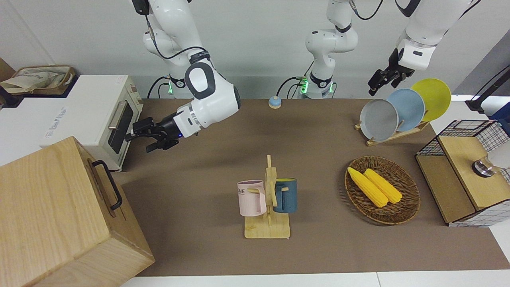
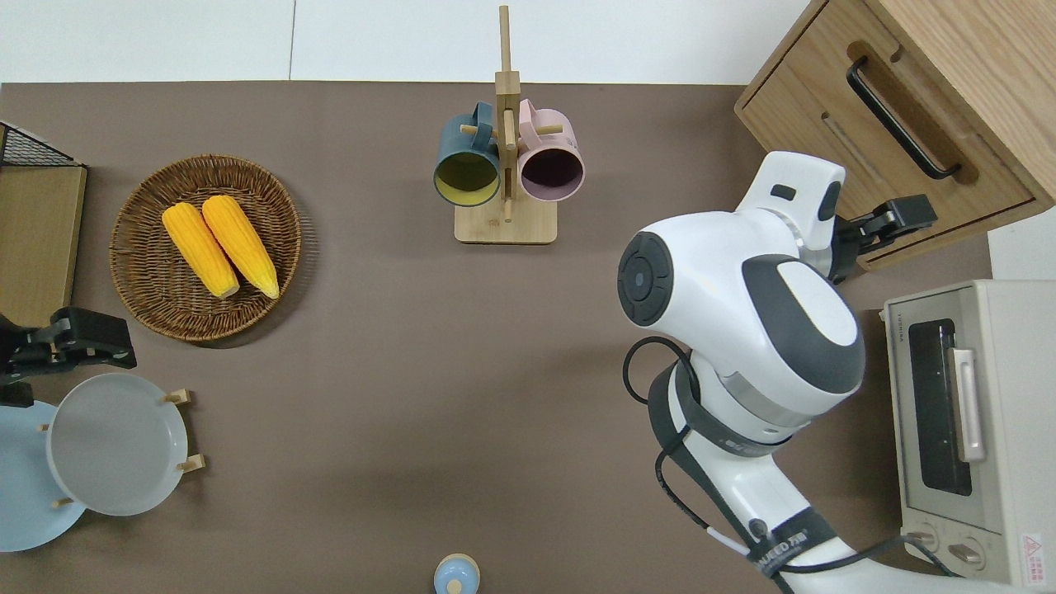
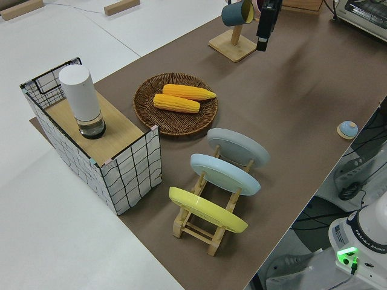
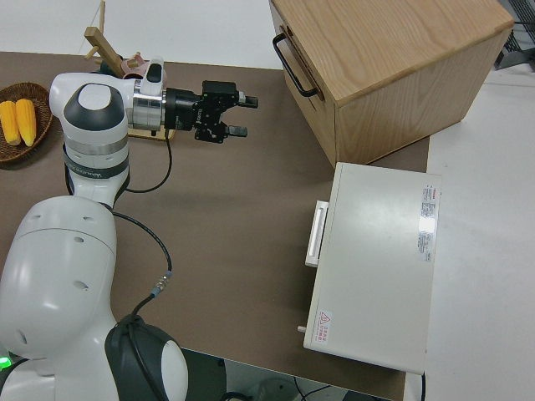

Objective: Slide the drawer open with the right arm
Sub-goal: 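Grasp the black drawer handle with the right gripper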

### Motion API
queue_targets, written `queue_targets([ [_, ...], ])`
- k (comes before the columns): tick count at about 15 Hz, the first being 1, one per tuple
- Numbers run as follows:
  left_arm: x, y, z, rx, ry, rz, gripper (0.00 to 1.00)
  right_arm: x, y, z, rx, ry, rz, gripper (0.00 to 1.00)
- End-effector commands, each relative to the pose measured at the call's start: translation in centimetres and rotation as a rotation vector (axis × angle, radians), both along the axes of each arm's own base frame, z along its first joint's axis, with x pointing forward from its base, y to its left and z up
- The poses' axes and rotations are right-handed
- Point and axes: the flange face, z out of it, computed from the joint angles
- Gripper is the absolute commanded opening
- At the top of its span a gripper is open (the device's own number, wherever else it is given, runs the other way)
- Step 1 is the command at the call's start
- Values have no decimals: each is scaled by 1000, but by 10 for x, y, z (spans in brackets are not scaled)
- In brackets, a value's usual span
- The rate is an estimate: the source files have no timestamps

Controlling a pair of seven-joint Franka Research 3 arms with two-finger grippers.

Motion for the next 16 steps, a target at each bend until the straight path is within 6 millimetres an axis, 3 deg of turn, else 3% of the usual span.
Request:
queue_targets([
  [1,-3,0,4,-5,-7,-9,993,15,-14,-23,-99,-22,103,981],
  [12,-3,0,4,-5,-7,-9,993,43,-51,-22,-210,-59,228,948],
  [16,-3,0,4,-5,-7,-9,993,49,-52,-25,-208,-63,249,881],
])
